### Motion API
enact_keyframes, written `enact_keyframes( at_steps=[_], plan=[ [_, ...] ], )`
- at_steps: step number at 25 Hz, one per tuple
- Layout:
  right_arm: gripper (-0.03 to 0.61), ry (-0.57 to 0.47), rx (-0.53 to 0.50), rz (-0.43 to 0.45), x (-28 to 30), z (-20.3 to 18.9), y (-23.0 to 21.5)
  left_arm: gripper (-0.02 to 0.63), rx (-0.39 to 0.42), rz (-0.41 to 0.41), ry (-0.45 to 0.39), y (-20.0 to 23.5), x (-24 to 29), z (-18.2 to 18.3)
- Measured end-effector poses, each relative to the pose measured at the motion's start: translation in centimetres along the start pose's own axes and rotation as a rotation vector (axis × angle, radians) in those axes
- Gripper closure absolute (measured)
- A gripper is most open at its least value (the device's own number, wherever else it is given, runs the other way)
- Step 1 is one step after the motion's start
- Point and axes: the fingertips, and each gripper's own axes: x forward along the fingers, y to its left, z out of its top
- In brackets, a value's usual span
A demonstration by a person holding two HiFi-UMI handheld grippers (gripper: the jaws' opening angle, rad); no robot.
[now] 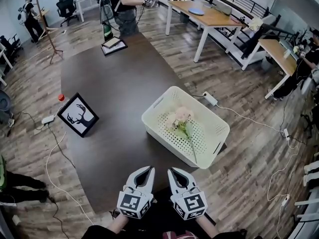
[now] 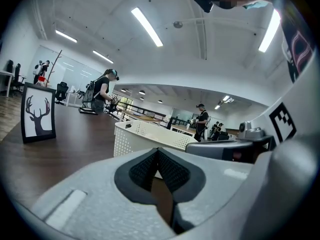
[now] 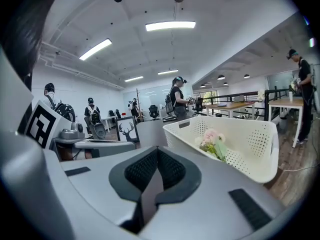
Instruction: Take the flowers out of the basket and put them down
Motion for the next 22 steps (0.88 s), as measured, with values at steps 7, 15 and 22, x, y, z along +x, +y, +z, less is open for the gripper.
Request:
enact_keyframes(
  at_steps=[7,15,22],
  plan=[
    [0.572,0.005,0.015,0.048,1.2,1.0,-2.1,0.604,0.002,0.065,-0.031,0.4,1.8,1.3],
    [0.572,-0.099,0.023,0.064,1.8,6.1,-4.8,0.604,0.004,0.153,-0.042,1.1,2.8,1.4],
    [0.57,-0.133,0.097,0.024,2.3,8.2,-9.1,0.604,-0.017,0.233,-0.072,1.7,2.6,2.0]
  ],
)
